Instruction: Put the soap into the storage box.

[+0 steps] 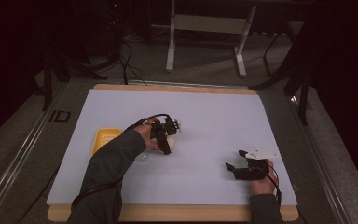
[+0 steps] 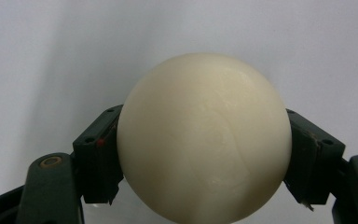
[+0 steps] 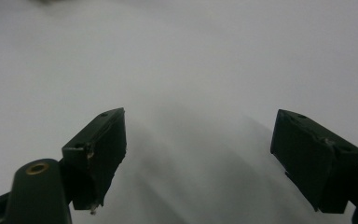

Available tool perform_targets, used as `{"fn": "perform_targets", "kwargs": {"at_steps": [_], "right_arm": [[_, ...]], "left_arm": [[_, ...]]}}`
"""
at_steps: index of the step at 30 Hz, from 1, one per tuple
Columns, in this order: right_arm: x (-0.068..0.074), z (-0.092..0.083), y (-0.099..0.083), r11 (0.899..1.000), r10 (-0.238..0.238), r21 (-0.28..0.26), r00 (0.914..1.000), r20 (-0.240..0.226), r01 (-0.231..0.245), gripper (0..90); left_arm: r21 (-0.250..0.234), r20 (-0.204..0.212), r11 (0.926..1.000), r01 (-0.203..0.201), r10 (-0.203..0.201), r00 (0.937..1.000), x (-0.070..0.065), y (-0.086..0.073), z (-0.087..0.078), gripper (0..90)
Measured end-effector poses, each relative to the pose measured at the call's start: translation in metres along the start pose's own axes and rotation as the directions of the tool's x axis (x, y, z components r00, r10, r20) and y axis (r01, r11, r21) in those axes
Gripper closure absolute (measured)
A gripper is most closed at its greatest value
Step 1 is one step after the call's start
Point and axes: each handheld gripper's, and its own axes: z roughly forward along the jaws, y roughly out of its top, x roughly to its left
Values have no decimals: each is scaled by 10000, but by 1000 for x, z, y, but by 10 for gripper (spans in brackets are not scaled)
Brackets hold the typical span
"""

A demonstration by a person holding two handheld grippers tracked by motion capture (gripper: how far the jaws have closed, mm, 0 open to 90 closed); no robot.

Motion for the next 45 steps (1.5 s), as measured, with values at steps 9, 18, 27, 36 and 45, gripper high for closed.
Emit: {"fn": "perform_targets", "kwargs": {"at_steps": [9,18,27,36,45], "right_arm": [[0,0,0,10000,-11,-8,10000,-1,11,179],[0,0,0,10000,-3,-5,10000,4,3,179],[0,0,0,10000,-4,-1,10000,2,4,179],[0,0,0,10000,-10,5,10000,5,10,179],[0,0,0,10000,-6,-2,10000,3,6,179]], "left_arm": [[-44,-44,9999,142,-142,9999,4,-4,-7,255],[-124,-81,9994,322,-323,9994,7,-9,-14,255],[-88,-179,9991,405,-406,9990,11,-13,-25,255],[-66,-209,9988,494,-495,9986,15,-17,-31,255],[-78,-198,9972,738,-739,9971,18,-23,-34,255]]}}
